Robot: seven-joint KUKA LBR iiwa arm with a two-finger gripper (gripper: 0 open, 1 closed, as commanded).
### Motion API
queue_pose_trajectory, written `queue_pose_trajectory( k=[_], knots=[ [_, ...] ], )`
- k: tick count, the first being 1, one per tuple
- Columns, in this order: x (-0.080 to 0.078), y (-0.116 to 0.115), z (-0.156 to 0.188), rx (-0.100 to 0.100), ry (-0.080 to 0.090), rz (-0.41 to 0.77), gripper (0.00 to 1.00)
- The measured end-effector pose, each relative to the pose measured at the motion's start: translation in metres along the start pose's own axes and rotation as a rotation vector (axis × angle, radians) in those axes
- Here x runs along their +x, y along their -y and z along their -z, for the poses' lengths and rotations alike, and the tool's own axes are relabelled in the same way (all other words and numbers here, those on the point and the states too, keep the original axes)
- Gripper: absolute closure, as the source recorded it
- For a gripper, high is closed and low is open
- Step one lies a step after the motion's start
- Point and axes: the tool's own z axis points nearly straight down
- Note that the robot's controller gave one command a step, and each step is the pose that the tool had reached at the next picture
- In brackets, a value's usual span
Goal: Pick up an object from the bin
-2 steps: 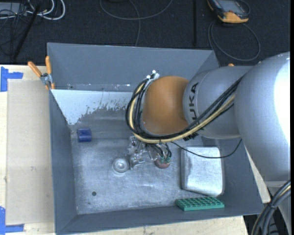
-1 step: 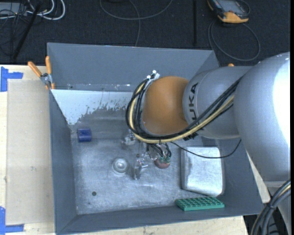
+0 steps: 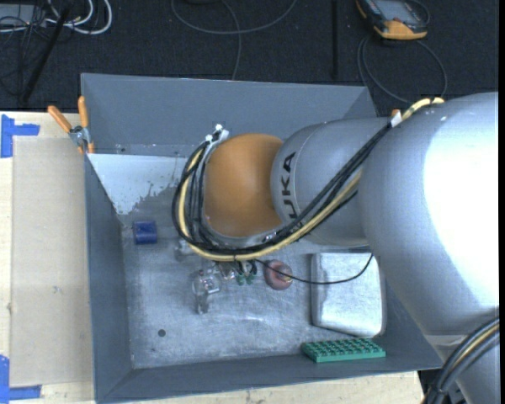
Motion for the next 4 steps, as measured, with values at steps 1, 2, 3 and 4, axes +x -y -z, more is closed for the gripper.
queue_pose_trajectory(
  k=[1,2,3,4],
  knots=[
    [0.024,0.076,0.002,0.001,0.001,-0.043,0.0],
    [0.004,0.025,0.0,0.002,-0.001,0.031,0.0],
    [0.004,0.026,0.002,0.001,0.002,0.025,1.0],
    [-0.005,0.008,0.126,0.001,0.001,0.074,1.0]
  ],
)
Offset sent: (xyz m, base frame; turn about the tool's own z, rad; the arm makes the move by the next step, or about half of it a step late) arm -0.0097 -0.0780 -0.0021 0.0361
